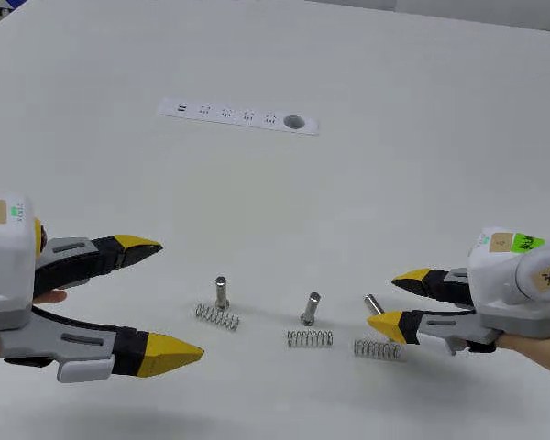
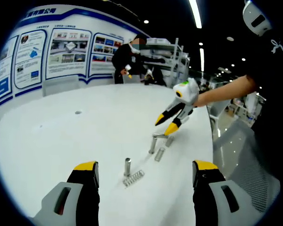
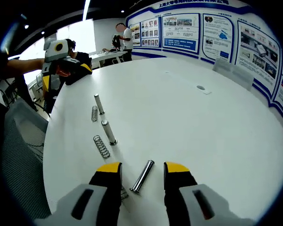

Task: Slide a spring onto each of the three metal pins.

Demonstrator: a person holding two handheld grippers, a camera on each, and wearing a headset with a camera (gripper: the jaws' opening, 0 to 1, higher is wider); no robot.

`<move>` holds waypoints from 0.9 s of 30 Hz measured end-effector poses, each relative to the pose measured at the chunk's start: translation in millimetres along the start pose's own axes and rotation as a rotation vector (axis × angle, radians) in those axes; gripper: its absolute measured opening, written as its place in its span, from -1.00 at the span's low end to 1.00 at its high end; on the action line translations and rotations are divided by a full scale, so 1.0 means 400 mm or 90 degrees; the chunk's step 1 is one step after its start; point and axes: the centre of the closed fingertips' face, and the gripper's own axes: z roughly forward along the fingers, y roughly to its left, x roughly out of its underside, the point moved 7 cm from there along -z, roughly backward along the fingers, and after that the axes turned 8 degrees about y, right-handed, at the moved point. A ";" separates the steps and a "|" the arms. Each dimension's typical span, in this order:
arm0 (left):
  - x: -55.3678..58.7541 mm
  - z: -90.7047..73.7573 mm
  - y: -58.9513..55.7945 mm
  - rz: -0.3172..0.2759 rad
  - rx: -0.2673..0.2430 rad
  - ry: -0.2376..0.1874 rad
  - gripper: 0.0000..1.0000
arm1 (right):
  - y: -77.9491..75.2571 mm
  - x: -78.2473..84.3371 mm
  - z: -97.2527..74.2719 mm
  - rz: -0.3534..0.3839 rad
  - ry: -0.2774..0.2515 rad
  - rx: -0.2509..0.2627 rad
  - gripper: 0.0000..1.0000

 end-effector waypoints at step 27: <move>0.005 0.010 0.010 -0.013 -0.008 -0.013 0.66 | -0.004 0.006 0.064 0.039 0.092 0.043 -0.73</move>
